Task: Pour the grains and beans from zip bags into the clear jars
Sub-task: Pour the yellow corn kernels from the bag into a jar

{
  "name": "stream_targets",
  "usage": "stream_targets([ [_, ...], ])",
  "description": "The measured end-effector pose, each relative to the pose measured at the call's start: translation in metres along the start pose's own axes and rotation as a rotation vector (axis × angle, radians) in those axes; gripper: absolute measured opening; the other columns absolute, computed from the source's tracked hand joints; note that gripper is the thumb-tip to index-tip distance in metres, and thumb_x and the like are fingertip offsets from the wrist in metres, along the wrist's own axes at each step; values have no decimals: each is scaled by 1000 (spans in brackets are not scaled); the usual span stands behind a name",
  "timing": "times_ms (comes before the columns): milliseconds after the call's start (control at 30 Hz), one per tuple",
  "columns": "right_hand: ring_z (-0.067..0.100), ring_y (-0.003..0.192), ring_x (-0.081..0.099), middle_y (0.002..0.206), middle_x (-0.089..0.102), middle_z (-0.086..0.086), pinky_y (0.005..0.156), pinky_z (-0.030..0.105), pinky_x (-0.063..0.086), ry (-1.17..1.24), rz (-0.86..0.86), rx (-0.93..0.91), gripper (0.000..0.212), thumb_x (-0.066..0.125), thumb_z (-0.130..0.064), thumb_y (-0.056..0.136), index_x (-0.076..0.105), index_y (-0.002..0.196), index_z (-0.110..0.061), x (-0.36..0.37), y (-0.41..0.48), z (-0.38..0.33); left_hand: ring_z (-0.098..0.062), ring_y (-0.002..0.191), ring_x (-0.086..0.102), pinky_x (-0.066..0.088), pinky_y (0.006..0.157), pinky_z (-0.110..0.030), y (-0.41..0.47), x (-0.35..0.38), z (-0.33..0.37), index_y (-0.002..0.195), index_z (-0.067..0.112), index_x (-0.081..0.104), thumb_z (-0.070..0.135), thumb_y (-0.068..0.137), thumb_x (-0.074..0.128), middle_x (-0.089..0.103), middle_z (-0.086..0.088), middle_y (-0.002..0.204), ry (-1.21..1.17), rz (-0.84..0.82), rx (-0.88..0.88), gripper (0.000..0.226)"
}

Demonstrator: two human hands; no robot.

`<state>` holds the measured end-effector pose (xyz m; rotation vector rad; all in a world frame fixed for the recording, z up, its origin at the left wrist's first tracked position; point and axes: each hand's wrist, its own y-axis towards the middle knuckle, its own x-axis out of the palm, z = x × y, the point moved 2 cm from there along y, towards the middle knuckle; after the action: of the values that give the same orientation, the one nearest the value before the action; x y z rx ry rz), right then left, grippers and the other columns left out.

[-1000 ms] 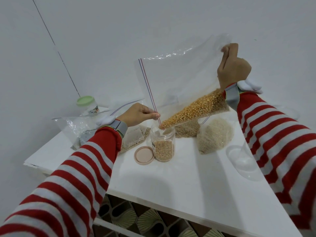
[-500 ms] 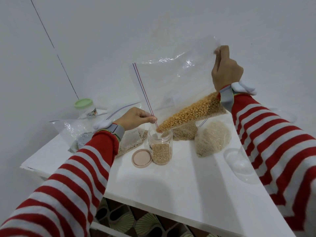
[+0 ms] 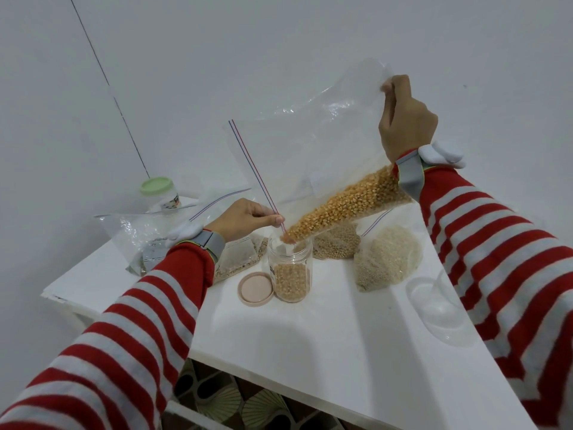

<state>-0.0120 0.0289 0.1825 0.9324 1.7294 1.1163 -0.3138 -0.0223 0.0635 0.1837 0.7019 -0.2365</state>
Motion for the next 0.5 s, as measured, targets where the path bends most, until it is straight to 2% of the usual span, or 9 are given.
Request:
stream_targets([
  [67,23,41,36,52,41,1,46,27,23,13,14,-13,40,31,-32,106,64,106,-9,1,3,-4,-2,98,66,48,88,-19,-1,1,-1,97,25,79,42,85,71,76,10,97,-9,8,-4,22],
  [167,23,41,35,51,40,1,46,27,22,17,28,-21,39,33,-32,106,65,105,-9,4,7,-8,6,97,65,43,79,-7,-3,2,-1,96,23,79,39,85,71,75,11,99,-27,16,-13,21],
  [233,22,41,34,51,39,0,46,26,21,15,34,-29,39,33,-32,106,65,104,-10,5,9,-9,8,96,64,42,79,-4,-3,3,-1,95,22,79,36,86,71,75,11,99,-41,17,-16,19],
  [400,24,43,36,53,42,2,47,28,22,0,-14,-25,42,29,-33,106,63,106,-10,8,6,-6,0,99,65,46,91,-18,-3,2,-3,93,24,80,41,85,72,75,13,99,-25,12,-20,20],
  [500,24,41,36,51,40,1,46,27,20,-5,17,-21,39,31,-32,106,64,104,-11,9,4,-3,4,100,64,46,93,-18,-2,2,-3,93,23,80,41,84,72,75,15,98,-26,7,-16,21],
])
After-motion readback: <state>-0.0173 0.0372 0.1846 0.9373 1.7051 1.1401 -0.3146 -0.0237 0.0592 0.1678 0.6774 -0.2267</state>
